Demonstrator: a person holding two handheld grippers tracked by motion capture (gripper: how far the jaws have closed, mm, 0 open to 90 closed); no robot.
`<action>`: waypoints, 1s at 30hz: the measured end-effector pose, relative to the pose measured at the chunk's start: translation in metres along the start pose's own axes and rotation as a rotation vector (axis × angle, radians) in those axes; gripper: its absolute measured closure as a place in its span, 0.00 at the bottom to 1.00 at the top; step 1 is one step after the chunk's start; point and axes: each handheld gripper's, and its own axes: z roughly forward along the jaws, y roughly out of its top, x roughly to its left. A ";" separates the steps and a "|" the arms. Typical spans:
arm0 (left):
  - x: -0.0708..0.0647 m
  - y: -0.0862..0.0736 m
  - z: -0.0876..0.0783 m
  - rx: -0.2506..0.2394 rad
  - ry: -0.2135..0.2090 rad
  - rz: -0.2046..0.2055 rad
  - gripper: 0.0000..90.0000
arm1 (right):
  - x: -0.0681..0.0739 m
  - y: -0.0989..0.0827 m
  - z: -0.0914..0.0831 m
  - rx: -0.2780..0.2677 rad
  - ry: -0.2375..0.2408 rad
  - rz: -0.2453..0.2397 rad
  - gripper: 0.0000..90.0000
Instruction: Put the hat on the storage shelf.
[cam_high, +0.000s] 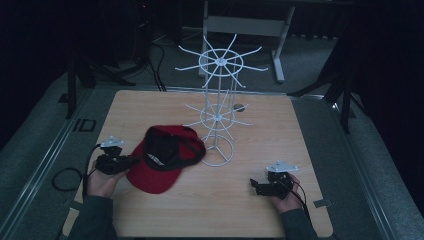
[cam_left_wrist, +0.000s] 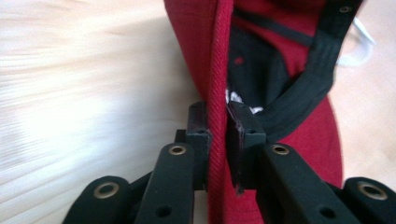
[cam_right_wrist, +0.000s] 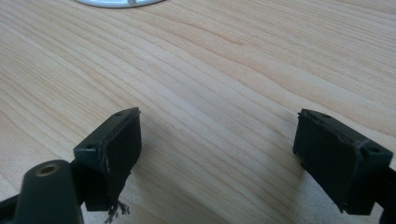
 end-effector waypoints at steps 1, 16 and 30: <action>0.000 0.000 0.000 0.000 0.000 0.000 0.91 | 0.000 0.000 0.000 0.000 0.000 0.000 0.17; -0.019 -0.022 0.028 0.196 -0.226 0.020 0.68 | 0.000 0.000 0.000 0.000 0.001 0.000 0.17; -0.024 -0.016 0.026 0.197 -0.220 -0.026 0.86 | 0.000 0.000 0.000 0.000 0.001 0.000 0.17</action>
